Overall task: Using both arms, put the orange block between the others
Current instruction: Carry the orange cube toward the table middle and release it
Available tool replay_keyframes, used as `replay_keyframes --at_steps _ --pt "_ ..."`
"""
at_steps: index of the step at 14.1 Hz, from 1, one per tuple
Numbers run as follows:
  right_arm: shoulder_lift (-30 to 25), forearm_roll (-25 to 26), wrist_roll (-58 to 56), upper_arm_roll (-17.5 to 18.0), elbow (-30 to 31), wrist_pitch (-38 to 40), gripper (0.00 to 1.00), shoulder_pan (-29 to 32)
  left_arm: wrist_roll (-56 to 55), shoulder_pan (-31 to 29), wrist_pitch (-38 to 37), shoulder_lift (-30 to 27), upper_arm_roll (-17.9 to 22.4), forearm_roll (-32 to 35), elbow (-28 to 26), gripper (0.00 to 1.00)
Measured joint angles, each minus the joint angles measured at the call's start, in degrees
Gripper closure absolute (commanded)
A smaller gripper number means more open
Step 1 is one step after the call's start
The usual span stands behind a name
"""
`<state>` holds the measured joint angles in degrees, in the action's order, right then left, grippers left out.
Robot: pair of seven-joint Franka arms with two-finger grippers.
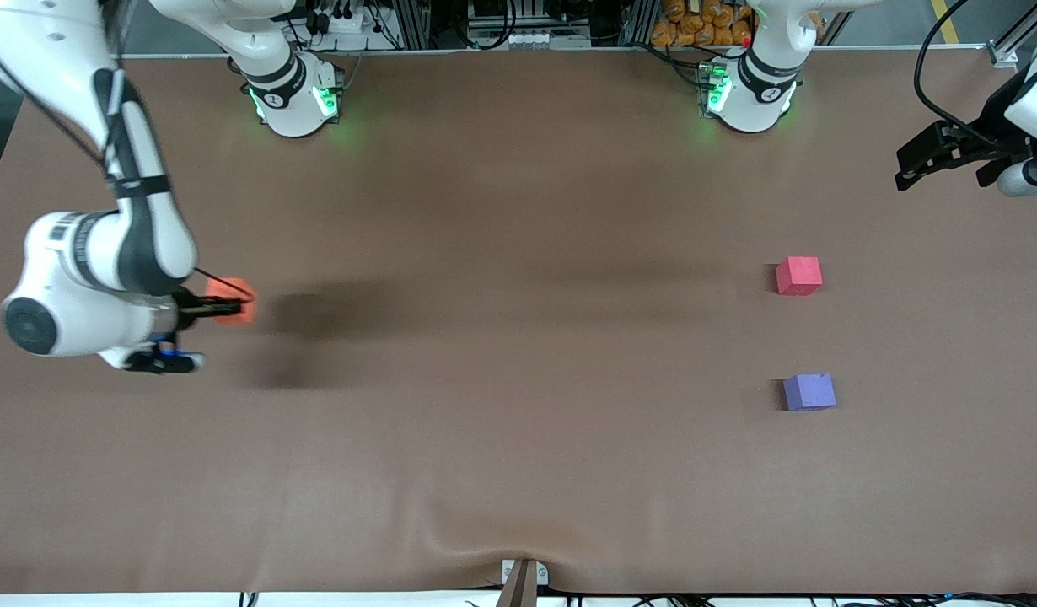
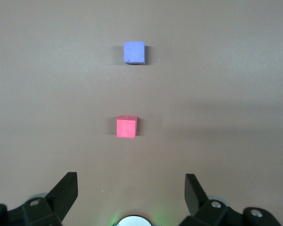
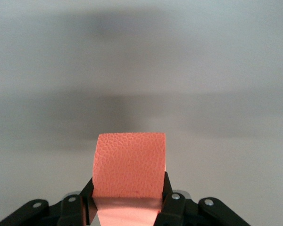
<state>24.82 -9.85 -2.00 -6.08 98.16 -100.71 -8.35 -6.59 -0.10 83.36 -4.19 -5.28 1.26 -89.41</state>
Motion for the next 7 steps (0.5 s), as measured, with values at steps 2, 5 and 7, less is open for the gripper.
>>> replay_keyframes --at_steps 2,5,7 --pt "2.95 -6.45 3.25 0.13 -4.25 0.03 1.0 -5.92 0.0 -0.01 0.0 0.0 0.0 0.0 0.0 0.0" --pt "10.02 -16.58 14.35 0.32 -11.05 -1.06 1.0 -14.94 0.0 -0.04 0.0 0.0 0.0 0.0 0.01 0.0" --pt "15.04 -19.61 22.84 0.45 -16.61 -5.48 1.0 -21.95 0.0 -0.04 0.0 0.0 0.0 0.0 0.02 0.0"
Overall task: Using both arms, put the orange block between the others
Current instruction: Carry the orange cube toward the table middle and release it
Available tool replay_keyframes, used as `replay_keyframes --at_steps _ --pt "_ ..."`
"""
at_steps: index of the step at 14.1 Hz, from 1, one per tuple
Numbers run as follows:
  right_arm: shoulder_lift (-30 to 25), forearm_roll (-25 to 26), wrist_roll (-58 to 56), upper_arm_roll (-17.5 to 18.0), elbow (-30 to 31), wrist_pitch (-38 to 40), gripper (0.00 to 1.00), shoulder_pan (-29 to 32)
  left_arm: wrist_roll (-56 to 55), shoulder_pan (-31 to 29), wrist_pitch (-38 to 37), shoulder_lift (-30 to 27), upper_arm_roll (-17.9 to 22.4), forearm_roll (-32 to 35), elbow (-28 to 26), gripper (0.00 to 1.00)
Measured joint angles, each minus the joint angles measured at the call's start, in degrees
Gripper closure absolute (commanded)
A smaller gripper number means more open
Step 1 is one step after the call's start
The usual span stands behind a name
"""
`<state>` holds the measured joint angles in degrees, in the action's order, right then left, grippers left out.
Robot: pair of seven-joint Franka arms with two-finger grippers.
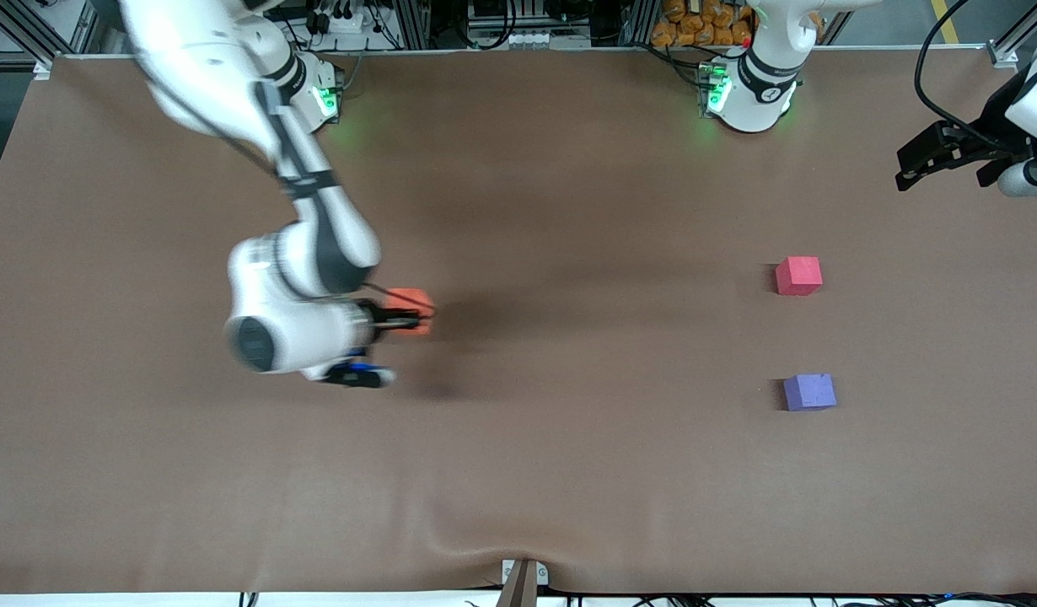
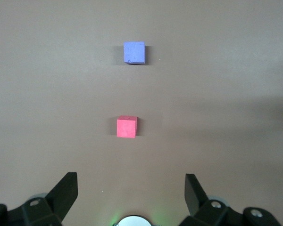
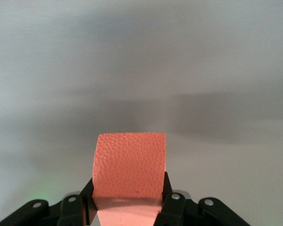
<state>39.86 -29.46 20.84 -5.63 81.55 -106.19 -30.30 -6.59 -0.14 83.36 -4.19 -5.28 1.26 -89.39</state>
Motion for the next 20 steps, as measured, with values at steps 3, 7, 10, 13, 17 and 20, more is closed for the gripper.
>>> replay_keyframes --at_steps 3,7,10,13,17,20 --pt "5.57 -1.02 7.67 0.13 -4.15 -10.64 1.0 -8.7 0.0 0.0 0.0 0.0 -0.01 0.0 0.02 0.0" --pt "9.12 -1.14 8.31 -0.03 -4.78 -13.24 0.67 -11.06 0.0 0.01 0.0 0.0 -0.01 0.0 0.03 0.0" --pt "9.35 -1.46 8.27 -0.12 -4.92 -13.13 0.0 -10.96 0.0 0.05 0.02 0.0 -0.11 0.0 0.06 0.0" --pt "9.49 -1.46 8.21 -0.11 -5.27 -13.44 0.0 -11.66 0.0 0.13 0.07 0.0 -0.26 0.0 0.18 0.0" --pt "8.41 -1.46 8.21 -1.05 -7.27 -13.48 0.0 -11.06 0.0 0.25 0.23 0.0 -0.39 0.0 0.2 0.0" --pt "4.32 -0.74 7.83 -2.91 -7.8 -11.94 0.0 -8.19 0.0 0.34 0.26 0.0 -1.06 0.0 0.21 0.0"
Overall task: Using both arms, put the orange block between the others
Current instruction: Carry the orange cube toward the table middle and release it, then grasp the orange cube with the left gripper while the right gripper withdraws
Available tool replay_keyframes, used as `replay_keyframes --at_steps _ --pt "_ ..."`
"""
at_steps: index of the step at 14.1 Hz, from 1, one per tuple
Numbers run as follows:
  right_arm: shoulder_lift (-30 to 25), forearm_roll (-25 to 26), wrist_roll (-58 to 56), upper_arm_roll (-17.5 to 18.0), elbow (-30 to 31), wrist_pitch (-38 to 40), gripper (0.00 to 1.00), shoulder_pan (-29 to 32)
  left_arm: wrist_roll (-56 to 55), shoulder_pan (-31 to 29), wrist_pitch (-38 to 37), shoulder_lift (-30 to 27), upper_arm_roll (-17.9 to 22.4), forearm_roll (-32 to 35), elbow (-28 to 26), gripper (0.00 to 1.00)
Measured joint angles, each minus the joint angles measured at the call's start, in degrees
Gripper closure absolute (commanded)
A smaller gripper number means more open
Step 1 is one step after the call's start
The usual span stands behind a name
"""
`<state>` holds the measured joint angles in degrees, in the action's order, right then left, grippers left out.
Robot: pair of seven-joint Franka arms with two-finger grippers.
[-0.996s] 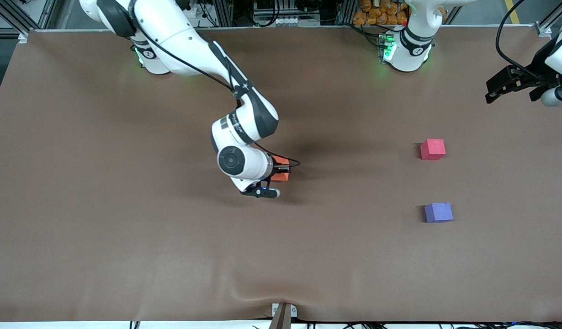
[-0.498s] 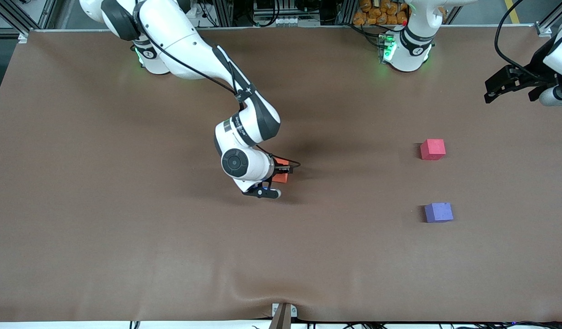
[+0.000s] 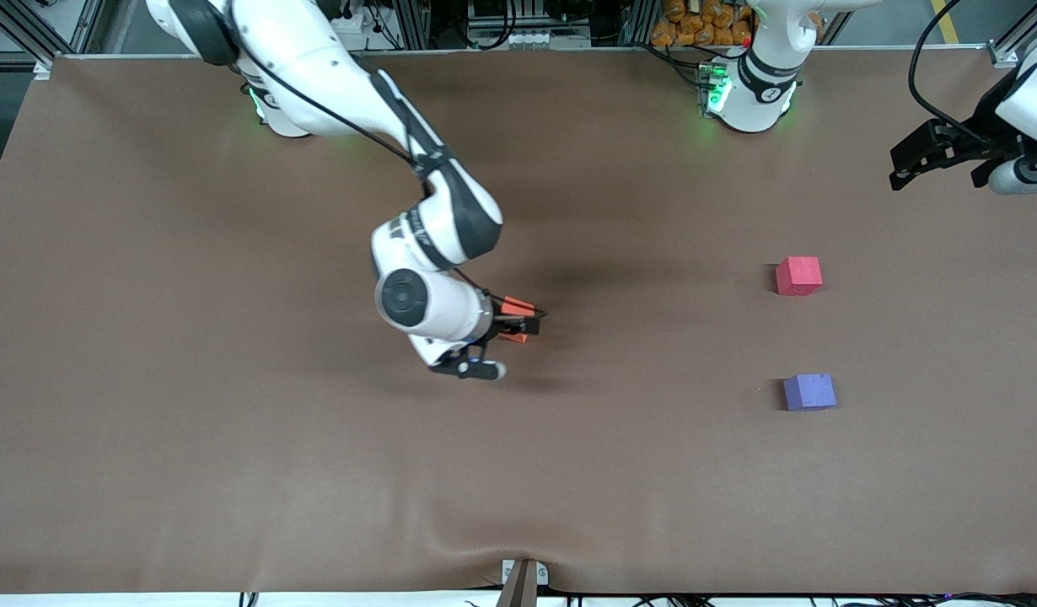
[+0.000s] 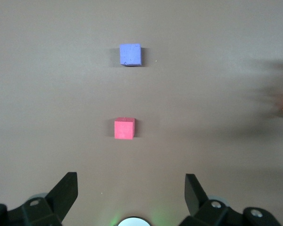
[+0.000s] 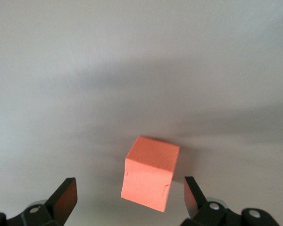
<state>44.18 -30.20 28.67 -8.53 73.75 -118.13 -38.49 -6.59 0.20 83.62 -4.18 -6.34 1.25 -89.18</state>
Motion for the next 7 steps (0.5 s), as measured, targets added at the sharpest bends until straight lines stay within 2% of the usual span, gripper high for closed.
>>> replay_keyframes --at_steps 4,7 --pt "-5.73 4.42 -7.73 -7.1 1.27 4.83 0.0 1.93 0.0 0.08 0.0 0.18 -1.28 -0.15 -0.08 0.0" --pt "-11.38 5.16 -15.2 -12.97 5.76 9.18 0.0 2.45 -0.01 0.33 0.98 3.32 -4.21 -2.44 -0.61 0.0"
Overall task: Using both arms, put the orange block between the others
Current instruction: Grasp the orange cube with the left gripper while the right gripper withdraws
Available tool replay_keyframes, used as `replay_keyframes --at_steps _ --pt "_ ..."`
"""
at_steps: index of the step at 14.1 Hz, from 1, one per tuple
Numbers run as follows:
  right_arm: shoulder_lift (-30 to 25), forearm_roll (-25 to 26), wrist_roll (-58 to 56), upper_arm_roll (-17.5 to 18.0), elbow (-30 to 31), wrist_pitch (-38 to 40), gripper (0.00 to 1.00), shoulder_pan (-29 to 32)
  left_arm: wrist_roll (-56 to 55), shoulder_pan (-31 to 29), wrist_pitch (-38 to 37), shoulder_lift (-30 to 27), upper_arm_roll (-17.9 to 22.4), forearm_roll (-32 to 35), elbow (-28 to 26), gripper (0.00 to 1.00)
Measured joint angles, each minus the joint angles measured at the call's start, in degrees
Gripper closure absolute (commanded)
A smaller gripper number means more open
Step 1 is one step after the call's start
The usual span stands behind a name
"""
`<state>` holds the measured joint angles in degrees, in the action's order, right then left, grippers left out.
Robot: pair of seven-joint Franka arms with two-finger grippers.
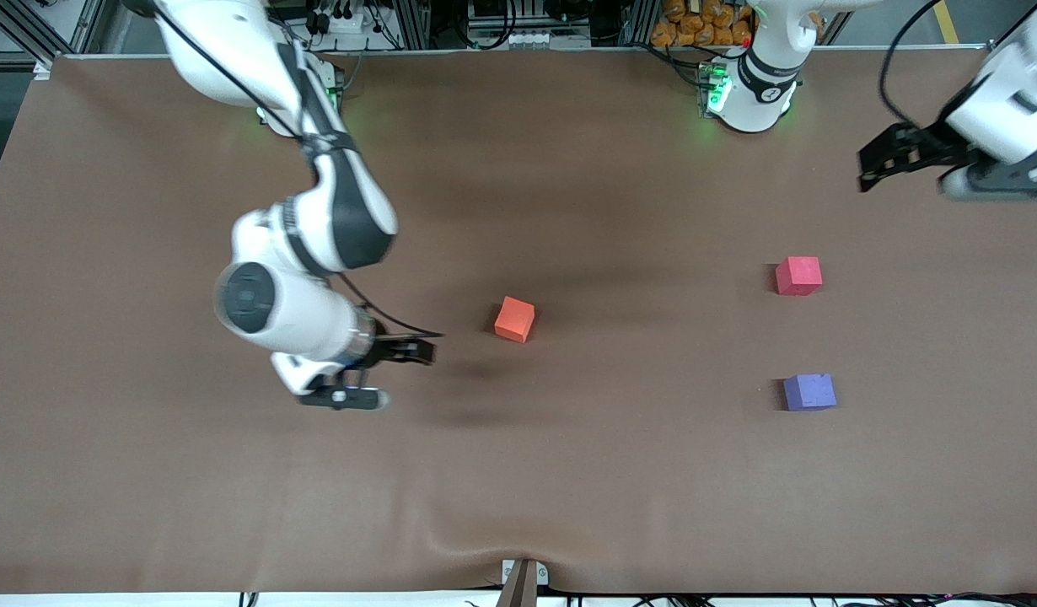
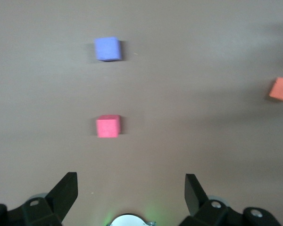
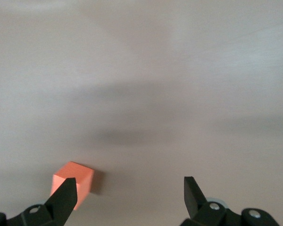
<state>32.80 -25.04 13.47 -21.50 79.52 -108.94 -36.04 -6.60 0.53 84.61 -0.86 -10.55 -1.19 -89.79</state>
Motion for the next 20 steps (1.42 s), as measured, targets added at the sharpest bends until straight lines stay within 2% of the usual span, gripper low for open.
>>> replay_keyframes --at_steps 2,5,7,9,10,11,12,14,16,18,20 --pt "-4.79 1.99 -4.66 -4.53 3.69 3.45 0.0 0.14 -2.52 1.4 3.44 4.54 -4.0 -0.34 -0.26 0.0" --pt "-13.04 7.24 -11.11 -11.9 8.96 8.41 0.0 0.52 -10.91 8.61 8.77 13.37 -7.35 -0.42 0.85 0.0" --pt "-18.78 12.2 -12.98 -14.86 10.82 12.23 0.0 0.77 -16.47 15.53 11.06 20.19 -7.42 -0.42 4.75 0.0" --pt "-24.06 15.93 -13.11 -15.61 11.57 16.22 0.0 1.55 -22.44 22.15 15.43 27.06 -7.27 -0.4 9.24 0.0" --pt "-26.39 17.06 -13.11 -14.77 11.72 18.25 0.0 2.9 -24.86 25.14 19.02 30.21 -7.07 -0.23 10.75 0.0" --pt "-28.18 18.0 -13.11 -12.23 11.77 19.83 0.0 5.72 -26.16 27.79 22.16 32.81 -6.47 0.04 11.65 0.0" --pt "-29.59 18.88 -13.11 -8.19 11.79 20.75 0.0 9.89 -27.04 30.55 24.62 35.09 -4.99 0.19 12.2 0.0" --pt "-31.78 20.39 -13.08 0.25 11.78 21.91 0.0 18.29 -28.39 36.78 28.27 38.61 0.42 0.23 12.87 0.0" --pt "-33.88 21.24 -13.0 6.87 11.78 23.44 0.0 24.77 -29.05 42.65 30.54 40.95 6.39 0.23 13.32 0.0" --pt "-35.57 21.64 -12.93 12.47 11.79 24.14 0.0 30.65 -29.32 44.92 31.18 42.26 8.7 0.23 13.52 0.0" --pt "-36.51 21.72 -12.92 16.8 11.75 24.7 0.0 35.85 -29.32 44.99 34.95 44.01 9.01 0.23 13.54 0.0"
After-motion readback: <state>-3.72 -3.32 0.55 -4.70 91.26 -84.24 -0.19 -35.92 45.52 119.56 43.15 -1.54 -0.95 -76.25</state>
